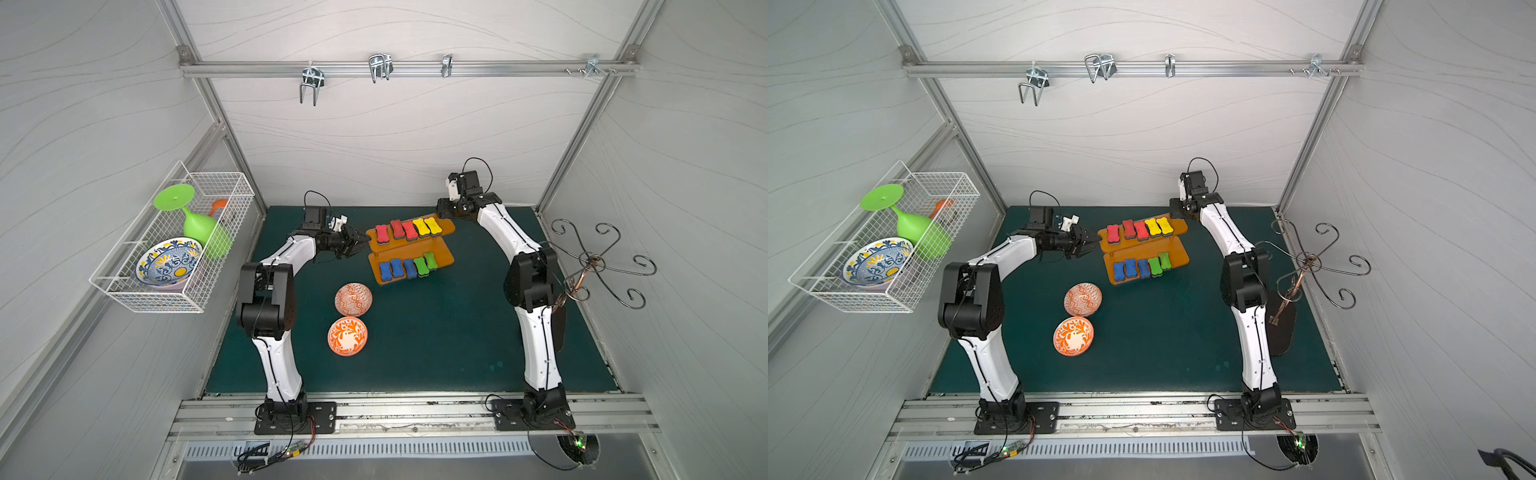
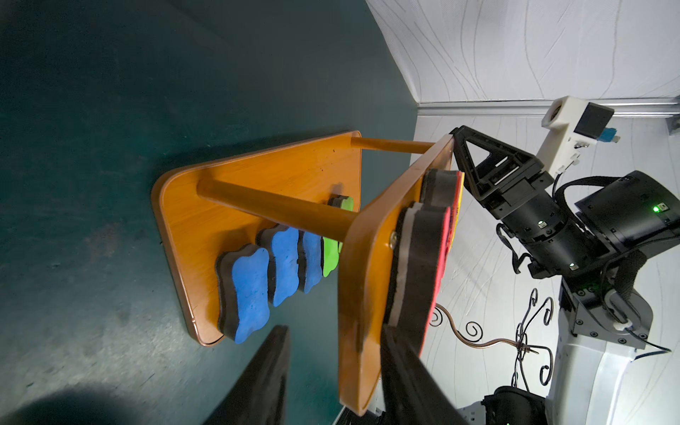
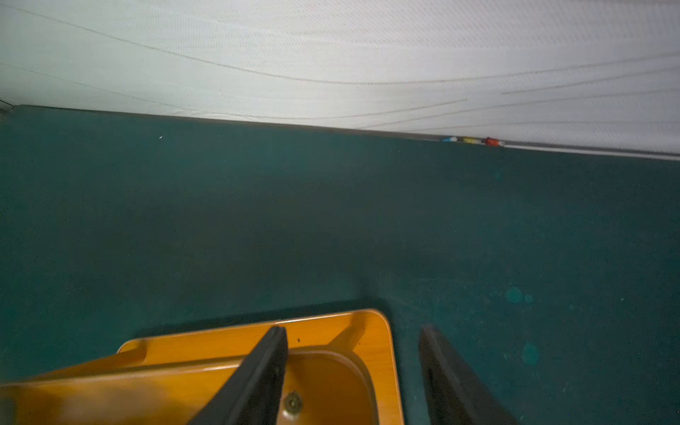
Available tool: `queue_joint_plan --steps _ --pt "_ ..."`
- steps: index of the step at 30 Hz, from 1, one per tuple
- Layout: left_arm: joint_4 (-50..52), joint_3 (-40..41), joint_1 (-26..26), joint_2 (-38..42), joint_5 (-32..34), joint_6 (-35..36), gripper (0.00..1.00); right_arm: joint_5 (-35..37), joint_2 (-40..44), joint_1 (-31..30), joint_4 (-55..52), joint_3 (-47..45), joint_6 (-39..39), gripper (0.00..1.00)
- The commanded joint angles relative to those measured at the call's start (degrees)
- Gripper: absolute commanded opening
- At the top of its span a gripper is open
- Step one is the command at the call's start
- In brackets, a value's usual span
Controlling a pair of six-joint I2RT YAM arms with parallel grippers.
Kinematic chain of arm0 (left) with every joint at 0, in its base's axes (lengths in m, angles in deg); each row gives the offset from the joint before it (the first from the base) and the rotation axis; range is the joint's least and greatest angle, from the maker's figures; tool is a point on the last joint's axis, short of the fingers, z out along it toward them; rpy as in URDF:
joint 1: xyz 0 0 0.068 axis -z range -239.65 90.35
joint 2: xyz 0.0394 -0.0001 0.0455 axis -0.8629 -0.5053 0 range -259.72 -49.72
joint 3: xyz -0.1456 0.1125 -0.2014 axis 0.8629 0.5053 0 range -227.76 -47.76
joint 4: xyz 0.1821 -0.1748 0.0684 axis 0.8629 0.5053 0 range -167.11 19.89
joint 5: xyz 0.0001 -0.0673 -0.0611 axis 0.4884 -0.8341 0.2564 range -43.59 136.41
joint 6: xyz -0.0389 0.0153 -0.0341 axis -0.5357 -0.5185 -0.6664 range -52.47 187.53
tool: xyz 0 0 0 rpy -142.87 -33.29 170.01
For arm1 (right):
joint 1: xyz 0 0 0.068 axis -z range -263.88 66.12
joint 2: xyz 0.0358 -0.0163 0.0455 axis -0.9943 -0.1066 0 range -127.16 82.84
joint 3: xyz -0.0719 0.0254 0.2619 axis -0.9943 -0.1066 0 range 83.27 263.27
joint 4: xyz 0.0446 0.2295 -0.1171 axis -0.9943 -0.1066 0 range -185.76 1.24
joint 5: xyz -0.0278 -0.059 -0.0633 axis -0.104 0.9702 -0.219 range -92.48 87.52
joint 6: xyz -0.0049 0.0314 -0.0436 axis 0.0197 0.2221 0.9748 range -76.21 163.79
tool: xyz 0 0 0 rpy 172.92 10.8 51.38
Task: Remove the whiteboard erasers from the shelf
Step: Move the shelf to the center of the board.
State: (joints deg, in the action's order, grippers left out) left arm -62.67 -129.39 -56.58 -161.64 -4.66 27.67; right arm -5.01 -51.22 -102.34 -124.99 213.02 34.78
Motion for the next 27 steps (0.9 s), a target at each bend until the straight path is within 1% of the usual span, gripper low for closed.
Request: queue_joint_plan --steps 1,4,9,19,21,25,27 --pt "-2.52 -1.24 0.18 -0.57 -0.72 -0.22 0.41 -4.16 -0.97 0.63 -9.89 1.28 -0.47 0.59" --pt "-2.23 -1.59 0.35 -0.92 -0.61 -0.15 0.40 -6.58 -1.37 1.20 -10.27 1.09 -1.78 0.57" --pt "-1.18 -2.16 0.79 -1.28 -0.44 0.39 0.38 -8.11 -0.04 1.69 -9.89 -0.78 -2.50 0.55" --pt "-1.07 -1.91 1.68 -1.02 -0.59 0.66 0.35 -8.42 7.30 2.03 -5.98 -11.51 -3.06 0.49" --pt "-1.08 -1.61 1.86 -0.64 -0.61 0.70 0.33 -8.29 8.63 2.10 -5.07 -13.66 -3.16 0.49" --pt "-1.03 -0.64 2.03 0.12 -0.55 0.74 0.23 -8.11 11.02 2.09 -3.74 -17.52 -3.49 0.48" --pt "-0.93 -0.15 2.03 0.45 -0.55 0.77 0.19 -7.97 12.23 2.05 -3.01 -19.37 -3.55 0.48"
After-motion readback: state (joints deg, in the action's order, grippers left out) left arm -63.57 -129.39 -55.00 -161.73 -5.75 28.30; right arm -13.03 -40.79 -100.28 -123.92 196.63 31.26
